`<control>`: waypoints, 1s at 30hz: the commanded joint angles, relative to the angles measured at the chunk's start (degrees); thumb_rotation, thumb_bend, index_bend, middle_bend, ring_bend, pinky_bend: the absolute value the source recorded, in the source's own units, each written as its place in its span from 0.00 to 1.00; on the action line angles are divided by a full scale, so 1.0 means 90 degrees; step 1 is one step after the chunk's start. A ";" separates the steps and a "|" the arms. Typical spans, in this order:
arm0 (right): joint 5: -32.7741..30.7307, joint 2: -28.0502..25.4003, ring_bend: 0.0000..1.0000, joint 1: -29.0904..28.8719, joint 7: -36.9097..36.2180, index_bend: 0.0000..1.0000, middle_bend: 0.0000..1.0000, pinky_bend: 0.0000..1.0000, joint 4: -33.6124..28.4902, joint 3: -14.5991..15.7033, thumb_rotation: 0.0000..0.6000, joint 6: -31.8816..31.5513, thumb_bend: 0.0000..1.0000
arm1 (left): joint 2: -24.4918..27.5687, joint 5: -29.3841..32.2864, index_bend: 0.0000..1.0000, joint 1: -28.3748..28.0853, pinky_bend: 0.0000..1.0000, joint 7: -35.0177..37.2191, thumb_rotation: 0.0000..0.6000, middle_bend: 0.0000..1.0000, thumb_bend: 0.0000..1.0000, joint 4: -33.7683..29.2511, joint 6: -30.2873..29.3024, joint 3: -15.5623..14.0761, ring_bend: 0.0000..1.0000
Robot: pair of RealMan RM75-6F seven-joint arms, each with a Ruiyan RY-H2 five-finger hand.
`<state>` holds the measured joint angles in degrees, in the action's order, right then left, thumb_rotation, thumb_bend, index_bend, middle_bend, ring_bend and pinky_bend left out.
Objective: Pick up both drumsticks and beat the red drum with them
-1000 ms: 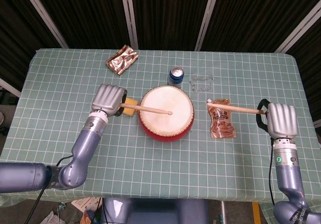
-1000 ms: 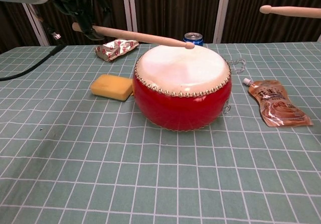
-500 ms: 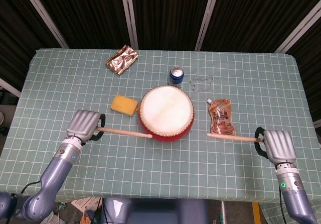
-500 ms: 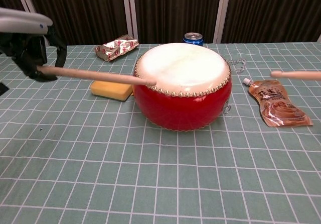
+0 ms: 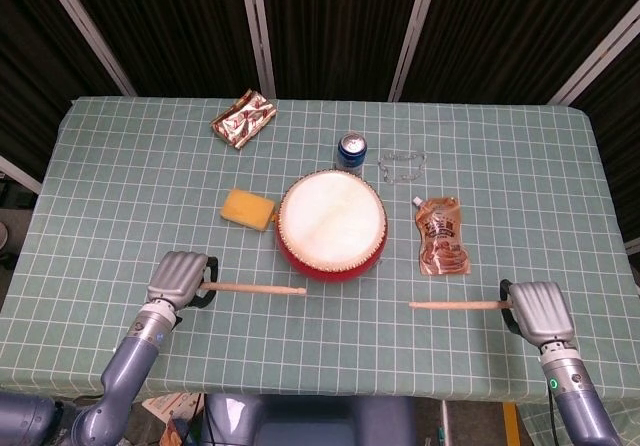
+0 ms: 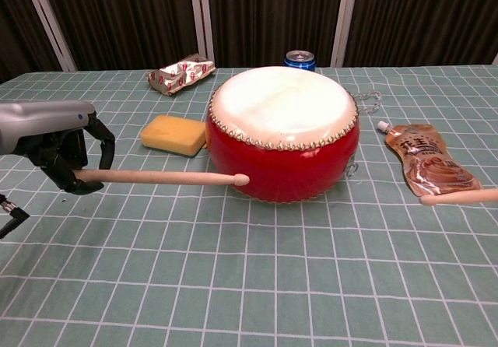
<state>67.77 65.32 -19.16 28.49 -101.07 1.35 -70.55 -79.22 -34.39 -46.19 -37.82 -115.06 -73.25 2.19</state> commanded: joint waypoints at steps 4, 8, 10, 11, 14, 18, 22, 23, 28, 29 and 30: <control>-0.0167 0.0074 1.00 -0.0050 0.0277 0.66 1.00 1.00 0.0028 -0.0012 1.00 0.0153 0.59 | -0.0360 0.0337 0.52 -0.0043 1.00 -0.0317 1.00 1.00 0.37 0.0492 0.0088 -0.0004 1.00; -0.0480 0.0093 1.00 -0.0087 0.0681 0.53 1.00 1.00 -0.0030 -0.0032 1.00 0.0211 0.55 | -0.0430 0.0524 0.49 -0.0067 1.00 -0.0571 1.00 1.00 0.32 0.0698 0.0139 -0.0074 1.00; -0.0632 0.0099 1.00 -0.0101 0.0858 0.46 1.00 1.00 -0.0066 -0.0043 1.00 0.0221 0.53 | -0.0429 0.0526 0.45 -0.0054 1.00 -0.0663 1.00 1.00 0.28 0.0743 0.0133 -0.0120 1.00; -0.0696 0.0099 1.00 -0.0108 0.0937 0.43 1.00 0.99 -0.0086 -0.0043 1.00 0.0226 0.53 | -0.0431 0.0511 0.43 -0.0043 1.00 -0.0683 1.00 1.00 0.26 0.0755 0.0123 -0.0132 1.00; -0.0866 0.0101 1.00 -0.0138 0.1210 0.32 1.00 0.97 -0.0128 -0.0043 1.00 0.0214 0.50 | -0.0437 0.0458 0.30 0.0001 1.00 -0.0687 1.00 1.00 0.21 0.0773 0.0112 -0.0150 1.00; -0.1021 0.0132 1.00 -0.0161 0.1435 0.25 0.98 0.95 -0.0158 -0.0063 1.00 0.0158 0.46 | -0.0432 0.0397 0.23 0.0051 1.00 -0.0642 1.00 1.00 0.20 0.0774 0.0124 -0.0139 1.00; -0.1086 0.0166 0.98 -0.0159 0.1634 0.20 0.94 0.91 -0.0153 -0.0072 1.00 0.0031 0.43 | -0.0372 0.0252 0.20 0.0109 1.00 -0.0598 1.00 0.98 0.20 0.0741 0.0121 -0.0149 0.99; -0.1090 0.0174 0.97 -0.0154 0.1652 0.19 0.91 0.89 -0.0153 -0.0076 1.00 0.0003 0.43 | -0.0353 0.0197 0.18 0.0127 0.99 -0.0581 1.00 0.95 0.20 0.0729 0.0107 -0.0154 0.97; -0.0960 0.0114 0.72 -0.0078 0.1381 0.08 0.64 0.67 -0.0252 -0.0165 1.00 -0.0177 0.43 | -0.0012 -0.0395 0.05 0.0392 0.67 -0.0194 1.00 0.54 0.20 0.0473 -0.0041 -0.0249 0.63; -0.0814 0.0059 0.68 -0.0026 0.1160 0.07 0.60 0.63 -0.0289 -0.0200 1.00 -0.0268 0.43 | 0.0148 -0.0696 0.04 0.0534 0.59 0.0033 1.00 0.44 0.20 0.0373 -0.0125 -0.0311 0.55; -0.0636 0.0009 0.62 0.0031 0.0916 0.06 0.55 0.57 -0.0301 -0.0222 1.00 -0.0356 0.43 | 0.0304 -0.1017 0.03 0.0675 0.53 0.0267 1.00 0.36 0.20 0.0304 -0.0178 -0.0397 0.49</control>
<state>59.49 66.29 -19.81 40.28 -103.22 -0.04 -72.19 -79.54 -38.31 -42.80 -39.52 -110.45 -73.42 -0.01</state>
